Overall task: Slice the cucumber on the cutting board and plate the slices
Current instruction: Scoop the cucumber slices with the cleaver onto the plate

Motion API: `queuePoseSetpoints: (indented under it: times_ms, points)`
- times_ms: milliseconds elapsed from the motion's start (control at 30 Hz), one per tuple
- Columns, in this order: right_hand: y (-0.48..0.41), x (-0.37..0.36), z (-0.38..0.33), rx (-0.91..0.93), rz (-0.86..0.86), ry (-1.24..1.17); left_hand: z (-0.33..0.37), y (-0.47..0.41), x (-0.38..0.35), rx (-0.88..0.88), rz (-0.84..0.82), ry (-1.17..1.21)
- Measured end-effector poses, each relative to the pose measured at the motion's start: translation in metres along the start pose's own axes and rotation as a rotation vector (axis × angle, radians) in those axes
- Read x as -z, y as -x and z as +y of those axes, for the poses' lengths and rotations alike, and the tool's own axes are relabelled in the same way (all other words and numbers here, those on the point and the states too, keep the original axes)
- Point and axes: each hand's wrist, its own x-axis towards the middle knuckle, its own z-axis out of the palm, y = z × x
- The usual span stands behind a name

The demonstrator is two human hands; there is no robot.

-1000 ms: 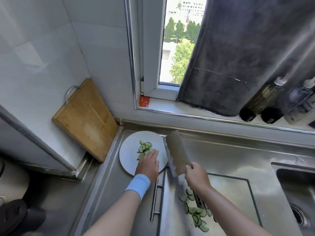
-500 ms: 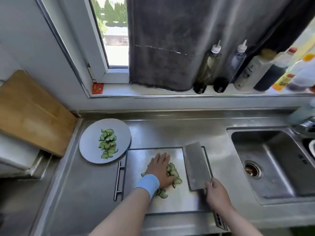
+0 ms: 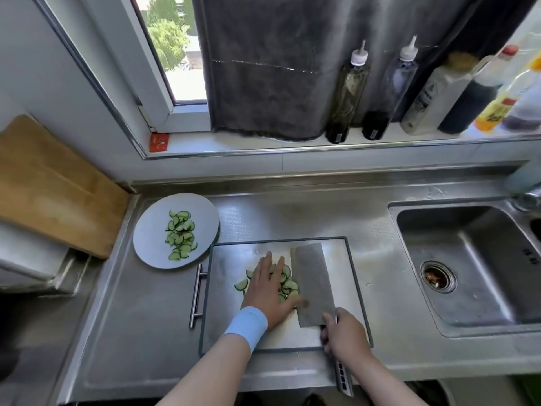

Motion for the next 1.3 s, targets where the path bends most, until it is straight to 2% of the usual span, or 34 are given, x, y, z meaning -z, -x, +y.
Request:
queuePoseSetpoints:
  times_ms: [400, 533, 800, 1100, 1300]
  points:
    - [0.018, -0.037, -0.037, 0.045, -0.21, -0.026, -0.003, 0.003, -0.013, -0.001, 0.027, 0.038]
    - [0.019, -0.046, -0.036, 0.108, -0.107, -0.033, -0.008, 0.003, -0.007, -0.032, 0.07, 0.079]
    - [0.021, -0.043, -0.089, 0.039, -0.077, -0.326, -0.018, -0.019, 0.035, -0.146, 0.183, 0.094]
    - [0.007, -0.089, -0.202, 0.14, -0.149, -0.359, -0.099, -0.051, 0.116, -0.126, 0.329, 0.091]
    - [-0.022, -0.145, -0.255, 0.193, -0.132, -0.195, -0.174, -0.072, 0.148, -0.057, 0.342, 0.077]
